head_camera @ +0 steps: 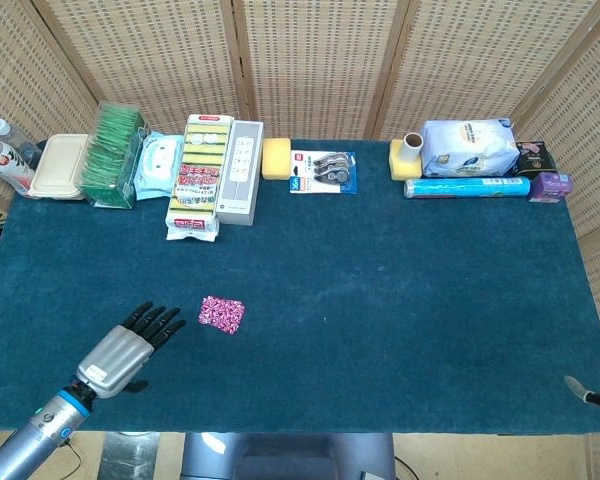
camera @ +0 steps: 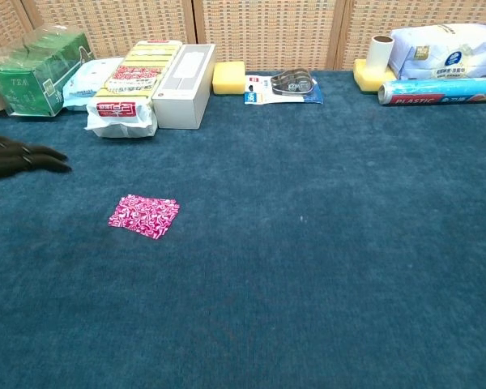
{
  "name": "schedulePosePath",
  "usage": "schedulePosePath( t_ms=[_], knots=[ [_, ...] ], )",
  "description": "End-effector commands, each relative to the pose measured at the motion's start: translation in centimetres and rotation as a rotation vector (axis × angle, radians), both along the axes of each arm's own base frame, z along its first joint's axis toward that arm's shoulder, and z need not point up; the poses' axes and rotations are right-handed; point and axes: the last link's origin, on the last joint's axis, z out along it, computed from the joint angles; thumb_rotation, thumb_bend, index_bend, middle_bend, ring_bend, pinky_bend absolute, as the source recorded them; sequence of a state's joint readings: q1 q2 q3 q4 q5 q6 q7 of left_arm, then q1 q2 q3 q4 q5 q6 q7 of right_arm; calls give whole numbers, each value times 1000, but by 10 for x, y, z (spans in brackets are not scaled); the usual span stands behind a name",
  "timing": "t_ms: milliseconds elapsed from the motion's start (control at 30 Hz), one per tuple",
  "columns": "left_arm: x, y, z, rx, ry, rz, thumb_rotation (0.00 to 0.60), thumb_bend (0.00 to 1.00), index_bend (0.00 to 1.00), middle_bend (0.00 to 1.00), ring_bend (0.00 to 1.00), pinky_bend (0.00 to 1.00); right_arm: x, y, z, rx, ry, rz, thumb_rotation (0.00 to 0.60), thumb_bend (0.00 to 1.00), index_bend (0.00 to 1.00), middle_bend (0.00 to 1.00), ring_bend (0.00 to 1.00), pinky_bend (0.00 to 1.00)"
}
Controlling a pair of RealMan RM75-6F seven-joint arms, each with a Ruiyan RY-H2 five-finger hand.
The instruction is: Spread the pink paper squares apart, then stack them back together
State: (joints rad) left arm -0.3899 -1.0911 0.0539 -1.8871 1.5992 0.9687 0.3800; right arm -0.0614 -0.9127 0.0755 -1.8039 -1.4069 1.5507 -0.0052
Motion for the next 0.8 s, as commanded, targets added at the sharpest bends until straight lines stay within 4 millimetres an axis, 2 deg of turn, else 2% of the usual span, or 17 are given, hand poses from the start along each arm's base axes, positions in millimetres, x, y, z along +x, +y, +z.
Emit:
schedulePosePath(
  t_ms=[33, 200, 433, 800],
  knots=[
    [17, 11, -21, -93, 21, 4, 600, 83, 0, 0, 0, 0, -1, 0, 1, -2, -4, -4, 531, 0, 78, 0, 0, 0],
    [22, 18, -39, -148, 24, 57, 600, 82, 0, 0, 0, 0, -2, -1, 2, -8, -14, -10, 532, 0, 77, 0, 0, 0],
    [27, 38, -56, -185, 6, 134, 600, 83, 0, 0, 0, 0, -2, -2, 1, 4, -20, -12, 531, 0, 78, 0, 0, 0],
    [39, 57, -80, -195, 2, 123, 600, 83, 0, 0, 0, 0, -2, -1, 0, 3, -25, -13, 528, 0, 78, 0, 0, 0]
  ],
)
